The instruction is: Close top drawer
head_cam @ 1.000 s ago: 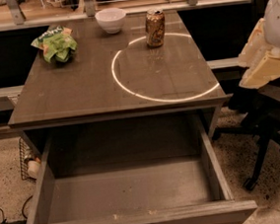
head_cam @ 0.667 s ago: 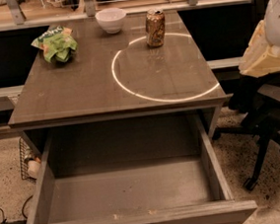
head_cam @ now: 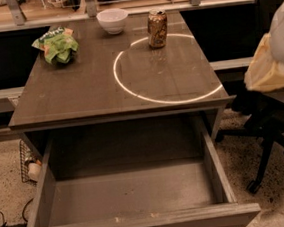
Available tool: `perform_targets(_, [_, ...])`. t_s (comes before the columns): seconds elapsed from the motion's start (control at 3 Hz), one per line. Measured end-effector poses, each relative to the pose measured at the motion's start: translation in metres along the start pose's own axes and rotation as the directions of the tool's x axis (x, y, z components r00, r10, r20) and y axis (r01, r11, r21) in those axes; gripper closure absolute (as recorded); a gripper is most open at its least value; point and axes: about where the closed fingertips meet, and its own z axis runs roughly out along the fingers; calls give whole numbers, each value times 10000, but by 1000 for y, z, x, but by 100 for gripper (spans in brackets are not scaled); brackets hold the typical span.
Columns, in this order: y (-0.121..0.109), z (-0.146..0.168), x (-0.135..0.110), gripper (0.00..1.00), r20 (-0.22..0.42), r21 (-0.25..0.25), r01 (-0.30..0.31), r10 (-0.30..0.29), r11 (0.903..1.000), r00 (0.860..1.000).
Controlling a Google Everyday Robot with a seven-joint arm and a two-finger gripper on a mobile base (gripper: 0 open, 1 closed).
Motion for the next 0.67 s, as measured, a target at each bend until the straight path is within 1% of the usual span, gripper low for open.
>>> perform_targets(0.33, [47, 19, 3, 100, -176, -32, 763, -764, 9971, 9969])
perform_targets(0.67, [120, 67, 10, 100, -459, -895, 1142, -1187, 9894, 9919])
